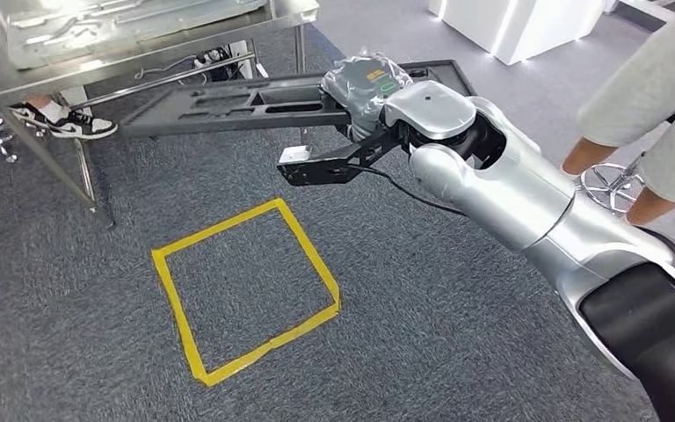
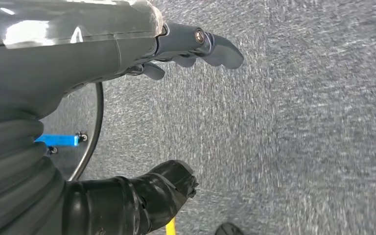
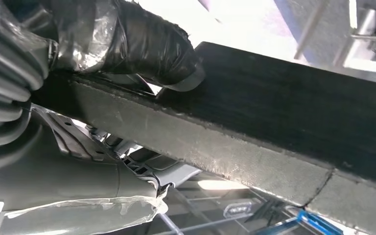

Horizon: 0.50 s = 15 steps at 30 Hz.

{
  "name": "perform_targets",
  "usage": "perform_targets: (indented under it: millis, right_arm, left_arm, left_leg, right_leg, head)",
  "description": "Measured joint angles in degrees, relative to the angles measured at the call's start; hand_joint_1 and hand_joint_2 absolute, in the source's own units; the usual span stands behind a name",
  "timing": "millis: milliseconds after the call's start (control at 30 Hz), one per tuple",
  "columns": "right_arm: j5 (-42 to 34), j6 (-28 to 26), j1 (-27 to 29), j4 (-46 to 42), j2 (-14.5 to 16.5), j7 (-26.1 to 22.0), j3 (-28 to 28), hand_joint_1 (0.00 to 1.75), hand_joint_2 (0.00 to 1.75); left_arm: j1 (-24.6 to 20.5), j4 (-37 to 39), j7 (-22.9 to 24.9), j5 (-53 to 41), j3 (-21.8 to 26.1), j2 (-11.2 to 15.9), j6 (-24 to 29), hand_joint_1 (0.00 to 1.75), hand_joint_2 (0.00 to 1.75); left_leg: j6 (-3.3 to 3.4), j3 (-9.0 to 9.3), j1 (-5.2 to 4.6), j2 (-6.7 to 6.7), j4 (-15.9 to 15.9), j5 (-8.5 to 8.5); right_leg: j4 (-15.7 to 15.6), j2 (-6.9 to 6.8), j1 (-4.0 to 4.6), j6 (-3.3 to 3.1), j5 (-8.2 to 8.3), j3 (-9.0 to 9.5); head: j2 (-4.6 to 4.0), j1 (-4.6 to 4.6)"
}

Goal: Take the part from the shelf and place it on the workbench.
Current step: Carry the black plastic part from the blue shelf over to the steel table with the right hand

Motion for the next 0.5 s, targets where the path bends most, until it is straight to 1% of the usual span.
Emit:
perform_targets:
  millis: [33, 67, 100, 133, 167, 200, 233, 267, 300, 333, 367, 400, 433, 467, 500]
  right_arm:
    - [-0.4, -0.1, 0.2, -0.1, 0.1, 0.0, -0.5, 1.75, 1.75]
    - [-0.9, -0.2, 0.5, -0.3, 0.3, 0.1, -0.9, 1.75, 1.75]
    - [-1.1, -0.2, 0.7, -0.5, 0.4, 0.1, -1.2, 1.75, 1.75]
    - [-1.2, -0.2, 0.9, -0.7, 0.5, 0.1, -1.5, 1.75, 1.75]
    - [-1.2, -0.2, 1.0, -0.8, 0.5, 0.1, -1.8, 1.75, 1.75]
    - [-1.2, -0.3, 1.2, -0.9, 0.5, 0.2, -2.0, 1.75, 1.75]
    - [-1.2, -0.3, 1.3, -0.9, 0.5, 0.2, -2.2, 1.75, 1.75]
    - [-1.2, -0.3, 1.5, -0.9, 0.5, 0.1, -2.3, 1.75, 1.75]
    - [-1.2, -0.3, 1.7, -0.9, 0.5, 0.1, -2.4, 1.75, 1.75]
    - [-1.2, -0.3, 1.8, -0.9, 0.5, 0.1, -2.4, 1.75, 1.75]
    - [-1.2, -0.3, 1.9, -1.0, 0.5, 0.1, -2.4, 1.75, 1.75]
    - [-1.2, -0.3, 2.0, -1.0, 0.5, 0.1, -2.4, 1.75, 1.75]
    - [-1.2, -0.3, 1.9, -1.0, 0.5, 0.1, -2.5, 1.75, 1.75]
    - [-1.2, -0.3, 1.8, -1.1, 0.5, 0.0, -2.5, 1.75, 1.75]
    - [-1.2, -0.3, 1.7, -1.1, 0.5, 0.0, -2.5, 1.75, 1.75]
  left_arm:
    - [0.1, -0.2, 0.0, 0.0, 0.0, 0.0, -0.1, 0.0, 1.75]
    - [0.1, -0.3, 0.1, 0.0, 0.0, -0.1, -0.1, 0.0, 1.75]
    - [0.2, -0.4, 0.1, 0.0, 0.0, -0.1, -0.2, 0.0, 1.75]
    - [0.2, -0.5, 0.1, 0.0, 0.0, -0.2, -0.2, 0.0, 1.75]
    - [0.1, -0.6, 0.2, 0.1, 0.0, -0.2, -0.2, 0.0, 1.75]
    - [0.1, -0.7, 0.3, 0.2, 0.0, -0.2, -0.2, 0.0, 1.75]
    - [0.0, -0.8, 0.3, 0.3, 0.0, -0.2, -0.2, 0.0, 1.75]
    - [-0.1, -0.9, 0.3, 0.4, 0.0, -0.2, -0.2, 0.0, 1.75]
    - [-0.1, -0.9, 0.4, 0.4, 0.0, -0.2, -0.2, 0.0, 1.75]
    - [-0.1, -1.0, 0.4, 0.5, 0.0, -0.2, -0.3, 0.0, 1.75]
    - [-0.1, -1.1, 0.5, 0.6, 0.0, -0.2, -0.3, 0.0, 1.75]
    - [-0.1, -1.1, 0.5, 0.6, 0.0, -0.2, -0.3, 0.0, 1.75]
    - [-0.1, -1.2, 0.6, 0.6, 0.0, -0.4, -0.3, 0.0, 1.75]
    - [-0.1, -1.2, 0.6, 0.6, 0.0, -0.5, -0.3, 0.0, 1.75]
    - [-0.1, -1.3, 0.6, 0.7, 0.0, -0.6, -0.3, 0.0, 1.75]
  left_leg:
    - [0.51, -0.11, 0.0, -0.5, 0.1, 0.05]
    - [0.98, -0.23, 0.0, -1.25, 0.2, 0.04]
    - [1.32, -0.27, 0.06, -1.88, 0.2, 0.09]
    - [1.65, -0.27, 0.12, -2.5, 0.1, 0.16]
    - [2.0, -0.28, 0.16, -3.12, 0.1, 0.24]
    - [2.3, -0.31, 0.16, -3.7, 0.0, 0.32]
    - [2.54, -0.37, 0.07, -4.29, 0.0, 0.38]
    - [2.74, -0.42, -0.07, -5.02, 0.0, 0.45]
    - [2.87, -0.46, -0.24, -5.83, 0.0, 0.51]
    - [2.97, -0.48, -0.44, -6.73, 0.0, 0.58]
    - [3.03, -0.47, -0.66, -7.67, 0.0, 0.65]
    - [3.07, -0.45, -0.87, -8.55, 0.0, 0.74]
    - [3.09, -0.48, -0.89, -9.34, 0.0, 0.89]
    - [2.97, -0.58, -0.89, -10.04, -0.1, 1.08]
    - [2.75, -0.78, -0.68, -10.61, -0.1, 1.29]
  right_leg:
    - [0.1, -0.46, 0.19, 0.18, -0.11, 0.05]
    - [0.1, -0.95, 0.15, 0.37, -0.22, 0.21]
    - [0.3, -0.63, -0.01, 0.66, -0.59, 0.32]
    - [1.2, 0.61, -0.27, 0.9, -1.47, 0.05]
    - [3.2, 2.28, -0.49, 1.12, -2.92, -0.74]
    - [6.4, 4.26, -0.62, 1.22, -4.8, -2.13]
    - [10.2, 5.54, -0.63, 1.17, -6.69, -3.95]
    - [13.9, 6.12, -0.59, 1.08, -8.05, -5.76]
    - [16.4, 6.38, -0.53, 0.92, -8.55, -7.05]
    - [16.6, 6.55, -0.4, 0.58, -7.85, -7.36]
    - [14.8, 6.83, -0.24, 0.07, -6.22, -6.66]
    - [11.1, 7.52, -0.01, -0.65, -3.99, -5.07]
    - [7.1, 8.91, 0.16, -1.61, -2.16, -3.3]
    - [3.9, 10.29, 0.35, -2.46, -0.81, -1.98]
    - [1.9, 11.34, 0.54, -3.08, -0.13, -1.18]
  head:
    - [0.0, 0.03]
    - [0.01, 0.07]
    - [0.0, 0.09]
    - [0.01, 0.1]
    - [0.01, 0.11]
    - [0.0, 0.13]
    - [0.0, 0.11]
    - [-0.01, 0.12]
    - [-0.01, 0.11]
    - [-0.01, 0.12]
    - [-0.01, 0.12]
    - [-0.01, 0.12]
    - [-0.01, 0.07]
    - [0.0, -0.03]
    - [0.0, -0.06]
